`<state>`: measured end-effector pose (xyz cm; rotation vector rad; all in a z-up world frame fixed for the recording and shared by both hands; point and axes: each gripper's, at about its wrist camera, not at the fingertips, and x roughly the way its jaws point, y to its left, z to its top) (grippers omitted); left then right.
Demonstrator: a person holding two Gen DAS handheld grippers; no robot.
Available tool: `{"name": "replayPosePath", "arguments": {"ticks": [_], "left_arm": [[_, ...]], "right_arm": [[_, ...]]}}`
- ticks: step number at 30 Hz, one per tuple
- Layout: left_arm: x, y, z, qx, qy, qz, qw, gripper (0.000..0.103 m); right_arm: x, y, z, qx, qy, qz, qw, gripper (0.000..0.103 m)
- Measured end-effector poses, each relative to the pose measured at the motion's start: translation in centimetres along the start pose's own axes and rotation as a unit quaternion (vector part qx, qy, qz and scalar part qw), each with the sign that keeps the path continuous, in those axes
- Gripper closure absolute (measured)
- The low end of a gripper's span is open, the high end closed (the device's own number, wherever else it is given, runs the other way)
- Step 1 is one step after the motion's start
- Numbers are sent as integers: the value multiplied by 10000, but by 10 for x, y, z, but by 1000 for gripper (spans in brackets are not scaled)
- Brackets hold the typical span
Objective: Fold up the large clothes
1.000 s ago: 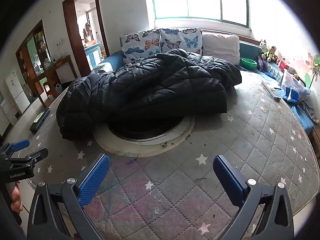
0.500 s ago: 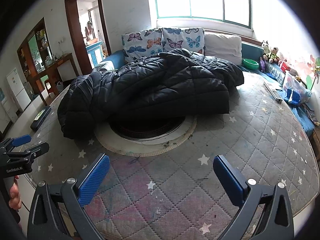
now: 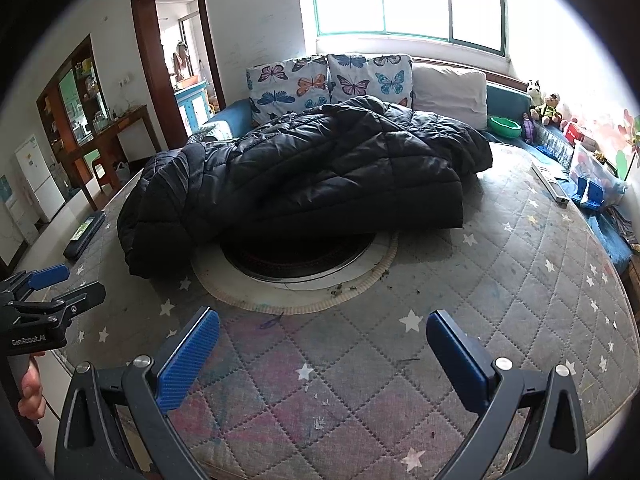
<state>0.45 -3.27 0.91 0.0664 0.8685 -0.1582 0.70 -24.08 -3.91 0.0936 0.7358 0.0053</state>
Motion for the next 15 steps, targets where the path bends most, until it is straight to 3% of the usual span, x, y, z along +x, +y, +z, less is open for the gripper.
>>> {"name": "replayPosePath", "arguments": {"ticks": [15], "left_arm": [[4,-4,4,99,28,-56,9999,0]], "right_arm": [[4,0,1,-12,41,45,10000,0]]}}
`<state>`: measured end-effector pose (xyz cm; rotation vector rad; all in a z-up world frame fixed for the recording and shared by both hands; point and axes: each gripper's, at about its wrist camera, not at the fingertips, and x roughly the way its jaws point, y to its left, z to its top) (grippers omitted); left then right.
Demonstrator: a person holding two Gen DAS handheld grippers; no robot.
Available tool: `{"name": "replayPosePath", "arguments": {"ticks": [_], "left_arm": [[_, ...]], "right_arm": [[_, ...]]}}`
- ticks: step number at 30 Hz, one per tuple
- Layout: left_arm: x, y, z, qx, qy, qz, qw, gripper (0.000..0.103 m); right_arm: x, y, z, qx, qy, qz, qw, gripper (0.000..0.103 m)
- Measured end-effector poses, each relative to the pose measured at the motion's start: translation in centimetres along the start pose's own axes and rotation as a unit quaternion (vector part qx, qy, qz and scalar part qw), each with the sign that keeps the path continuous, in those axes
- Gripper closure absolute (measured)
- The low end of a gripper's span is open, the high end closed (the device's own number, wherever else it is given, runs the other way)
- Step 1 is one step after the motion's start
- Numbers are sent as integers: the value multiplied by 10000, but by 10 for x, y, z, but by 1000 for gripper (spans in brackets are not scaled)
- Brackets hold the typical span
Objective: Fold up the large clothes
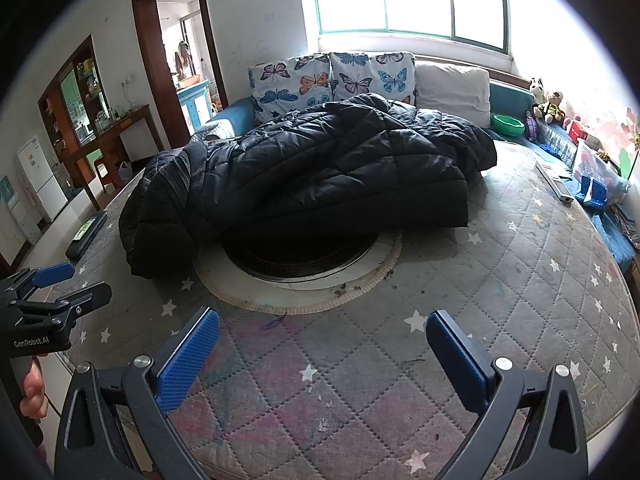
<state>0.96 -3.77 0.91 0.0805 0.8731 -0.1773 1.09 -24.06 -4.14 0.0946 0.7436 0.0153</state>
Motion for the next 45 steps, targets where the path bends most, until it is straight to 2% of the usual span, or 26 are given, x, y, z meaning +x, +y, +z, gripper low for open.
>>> {"name": "replayPosePath", "arguments": {"ticks": [32,39,45], "left_arm": [[20,7,14,48,103,61,9999,0],[22,12,35,219,13,143,9997,0],[22,28,73,211,-153,58,9996,0]], "right_arm": [[17,11,9,-237,201,11,9995,0],[24,12,22,-521,234,-28,9984,0],[29,7,51,-813,197,109,9964,0]]}}
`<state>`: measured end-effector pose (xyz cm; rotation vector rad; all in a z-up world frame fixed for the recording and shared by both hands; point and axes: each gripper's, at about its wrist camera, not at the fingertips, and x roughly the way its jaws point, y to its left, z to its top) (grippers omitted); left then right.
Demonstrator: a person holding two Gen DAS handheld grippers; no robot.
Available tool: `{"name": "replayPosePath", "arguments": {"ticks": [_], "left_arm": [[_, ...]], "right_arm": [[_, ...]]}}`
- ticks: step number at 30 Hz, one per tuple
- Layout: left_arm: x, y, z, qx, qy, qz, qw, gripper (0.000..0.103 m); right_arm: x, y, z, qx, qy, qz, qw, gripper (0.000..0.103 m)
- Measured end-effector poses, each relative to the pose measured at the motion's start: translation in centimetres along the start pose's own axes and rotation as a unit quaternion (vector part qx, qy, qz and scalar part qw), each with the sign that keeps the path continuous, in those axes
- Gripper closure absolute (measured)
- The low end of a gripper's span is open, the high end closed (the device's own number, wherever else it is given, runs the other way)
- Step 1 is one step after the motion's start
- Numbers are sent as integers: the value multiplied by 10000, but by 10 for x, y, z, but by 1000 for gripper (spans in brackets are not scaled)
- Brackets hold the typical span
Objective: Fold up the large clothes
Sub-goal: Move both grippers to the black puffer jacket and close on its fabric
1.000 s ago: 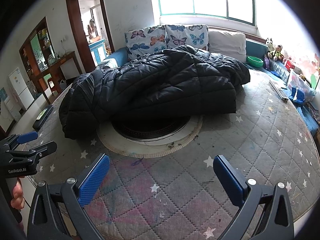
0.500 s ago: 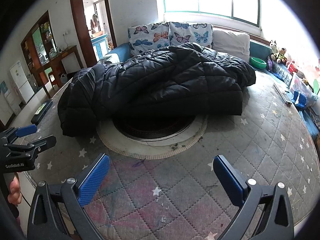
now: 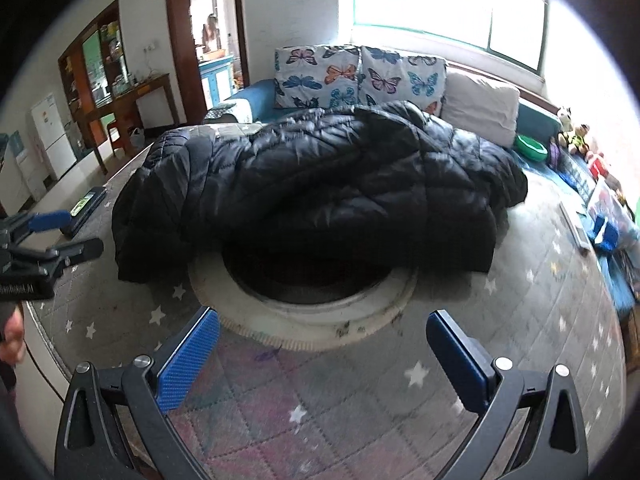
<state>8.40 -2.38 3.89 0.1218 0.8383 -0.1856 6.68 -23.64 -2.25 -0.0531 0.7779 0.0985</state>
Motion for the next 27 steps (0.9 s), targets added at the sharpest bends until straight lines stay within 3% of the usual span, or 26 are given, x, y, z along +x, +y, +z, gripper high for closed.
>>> {"name": "replayPosePath", "arguments": {"ticks": [4,14,24,27], "left_arm": [[6,4,28,74,-39,-96,9999,0],[51,-15,84,126,355,-913,9951,0],[109,-14,109,34,781,-1187,9898,0],[120,-14,111,76,890,-1284,9877,5]], "right_arm": [[7,-15,28,-98,63,93,9999,0],[44,-67,114,149,182,56,9997,0],[130,-106,182,652,542,-69,9964,0],[159,-112,196,766,667,-30,9948,0]]}}
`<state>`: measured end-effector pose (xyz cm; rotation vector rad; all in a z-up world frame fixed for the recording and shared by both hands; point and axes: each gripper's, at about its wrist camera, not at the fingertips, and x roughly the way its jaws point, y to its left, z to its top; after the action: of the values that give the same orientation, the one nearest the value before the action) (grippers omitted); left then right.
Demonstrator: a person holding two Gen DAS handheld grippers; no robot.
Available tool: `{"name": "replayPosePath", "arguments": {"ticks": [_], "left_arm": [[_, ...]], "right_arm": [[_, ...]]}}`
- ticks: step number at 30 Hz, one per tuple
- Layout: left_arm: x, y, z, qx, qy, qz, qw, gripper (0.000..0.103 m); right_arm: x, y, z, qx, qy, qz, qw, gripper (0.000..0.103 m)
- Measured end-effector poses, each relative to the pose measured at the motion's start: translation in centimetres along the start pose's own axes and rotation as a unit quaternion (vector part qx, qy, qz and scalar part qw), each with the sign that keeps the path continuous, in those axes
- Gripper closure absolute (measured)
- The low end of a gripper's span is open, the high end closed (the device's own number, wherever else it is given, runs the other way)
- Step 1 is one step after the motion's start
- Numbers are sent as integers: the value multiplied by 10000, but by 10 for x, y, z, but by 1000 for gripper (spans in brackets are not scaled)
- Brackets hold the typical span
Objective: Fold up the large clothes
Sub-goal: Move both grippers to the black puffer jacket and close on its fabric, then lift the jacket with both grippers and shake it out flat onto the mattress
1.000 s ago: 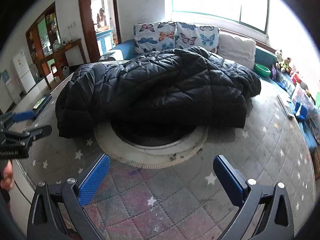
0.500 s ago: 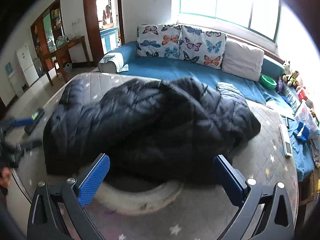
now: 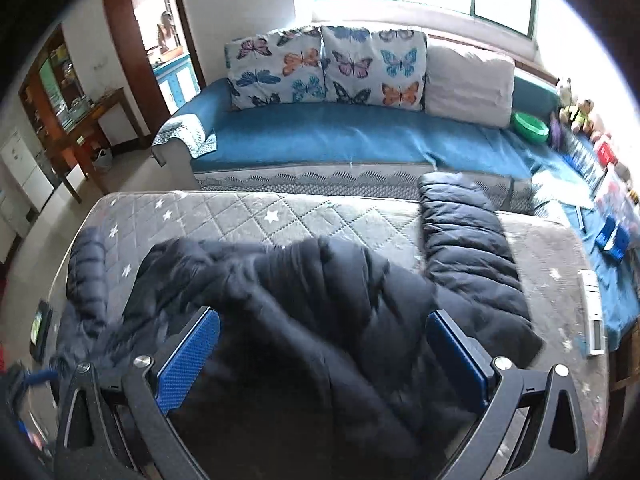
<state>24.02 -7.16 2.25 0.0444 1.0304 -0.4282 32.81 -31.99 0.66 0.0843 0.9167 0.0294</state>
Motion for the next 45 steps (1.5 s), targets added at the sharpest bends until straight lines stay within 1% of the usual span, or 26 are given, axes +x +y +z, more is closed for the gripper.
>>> {"name": "replayPosePath", "arguments": {"ticks": [1,2,6,7,8,9,10,11,12,13,14,16,19,20,23,24,26,29,32,33,34,35,38,40,42,45], "left_arm": [[4,0,1,7,32,-50,10000,6],[8,1,2,9,68,-110,9999,12],[23,1,6,81,222,-305,9993,25],[25,0,5,102,250,-329,9991,30],[27,0,5,125,264,-356,9989,39],[29,-1,5,166,257,-381,9988,45],[29,-2,5,219,240,-338,9989,49],[28,-3,4,271,196,-297,9990,54],[26,-4,3,311,143,-299,9990,57],[24,-5,2,334,116,-295,9989,60],[21,-8,1,379,64,-285,9989,65],[15,-11,-3,473,-39,-221,9986,68],[0,-18,-11,618,-203,-196,9977,70],[-7,-20,-15,684,-261,-199,9971,70],[-28,-26,-31,844,-429,-198,9953,70],[-35,-27,-37,880,-470,-220,9948,70],[-48,-30,-50,934,-549,-272,9937,70],[-66,-35,-71,1063,-656,-349,9916,71],[-81,-44,-95,1271,-745,-368,9884,71],[-86,-46,-104,1343,-759,-393,9872,71],[-89,-48,-111,1400,-770,-406,9863,71],[-92,-49,-119,1454,-786,-406,9854,72],[-94,-56,-145,1672,-780,-416,9819,72],[-92,-59,-162,1806,-722,-400,9801,73],[-91,-62,-180,1917,-656,-390,9785,74],[-86,-64,-201,2047,-539,-417,9764,74]], "right_arm": [[6,1,3,-27,17,-47,10000,0],[13,2,7,-61,42,-104,9999,0],[41,-1,15,-71,384,-229,9990,0],[47,-3,14,-82,464,-202,9987,1],[50,-4,12,-117,516,-182,9984,8],[52,-4,8,-162,563,-211,9981,15],[53,-4,7,-177,630,-218,9976,31],[51,-4,3,-170,680,-141,9974,52],[47,-4,1,-134,683,-19,9976,62],[40,-4,-1,-135,626,-81,9979,71],[33,-2,-3,-185,547,-161,9982,73],[17,3,-6,-299,366,-235,9986,79],[-8,6,-9,-405,86,-354,9985,81],[-23,6,-13,-443,-51,-390,9982,81],[-56,-1,-23,-399,-368,-352,9979,82],[-75,-5,-32,-349,-511,-342,9975,82],[-97,-10,-43,-321,-712,-318,9964,83],[-139,-22,-75,-237,-1062,-254,9937,83],[-162,-31,-103,-205,-1281,-246,9912,84],[-171,-35,-120,-170,-1339,-234,9906,84],[-174,-37,-126,-144,-1366,-229,9903,84],[-179,-40,-142,-130,-1387,-240,9900,84],[-187,-46,-174,-134,-1410,-291,9895,85],[-188,-49,-192,-95,-1337,-256,9906,85],[-187,-53,-210,-55,-1177,-210,9928,85],[-189,-58,-229,2,-981,-168,9950,83]]}}
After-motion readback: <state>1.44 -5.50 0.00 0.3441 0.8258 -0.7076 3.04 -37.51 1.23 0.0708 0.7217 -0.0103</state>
